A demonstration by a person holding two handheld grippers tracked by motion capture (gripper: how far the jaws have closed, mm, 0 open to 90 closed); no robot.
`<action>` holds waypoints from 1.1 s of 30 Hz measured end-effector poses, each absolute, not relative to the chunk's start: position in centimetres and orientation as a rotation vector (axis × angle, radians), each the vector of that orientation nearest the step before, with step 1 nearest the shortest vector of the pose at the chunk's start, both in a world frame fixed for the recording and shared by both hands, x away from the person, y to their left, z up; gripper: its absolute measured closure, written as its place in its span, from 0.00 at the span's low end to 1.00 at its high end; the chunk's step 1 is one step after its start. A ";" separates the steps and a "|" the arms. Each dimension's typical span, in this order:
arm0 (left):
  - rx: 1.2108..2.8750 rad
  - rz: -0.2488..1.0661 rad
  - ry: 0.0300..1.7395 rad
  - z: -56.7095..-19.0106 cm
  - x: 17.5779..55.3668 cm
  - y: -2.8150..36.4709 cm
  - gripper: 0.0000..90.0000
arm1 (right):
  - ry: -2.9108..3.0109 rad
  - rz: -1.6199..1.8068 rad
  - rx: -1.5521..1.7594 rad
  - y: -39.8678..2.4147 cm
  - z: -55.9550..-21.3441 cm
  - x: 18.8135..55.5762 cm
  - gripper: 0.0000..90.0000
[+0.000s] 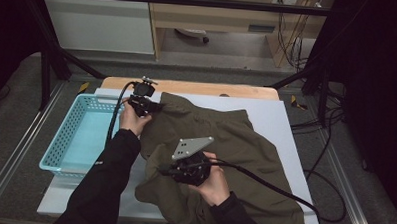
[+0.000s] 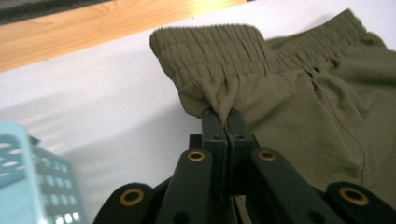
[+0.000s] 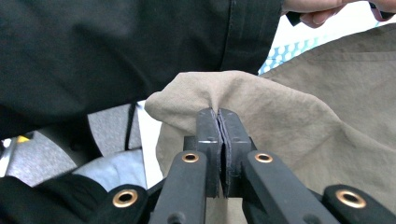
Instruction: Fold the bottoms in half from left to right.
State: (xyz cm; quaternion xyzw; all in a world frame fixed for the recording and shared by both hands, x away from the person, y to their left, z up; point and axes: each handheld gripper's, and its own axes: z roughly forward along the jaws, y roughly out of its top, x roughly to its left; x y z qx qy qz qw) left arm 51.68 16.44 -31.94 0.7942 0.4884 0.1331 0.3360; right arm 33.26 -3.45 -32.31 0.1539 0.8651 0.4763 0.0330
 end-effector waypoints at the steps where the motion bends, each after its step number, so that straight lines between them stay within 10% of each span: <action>1: 2.066 0.350 1.274 -31.6 51.7 16.6 0.98 | 2.661 1.481 0.470 -3.4 -32.1 33.3 0.98; 33: 2.004 0.382 1.322 -28.0 51.8 22.2 0.98 | 2.606 1.584 0.387 -0.2 -28.8 34.2 0.98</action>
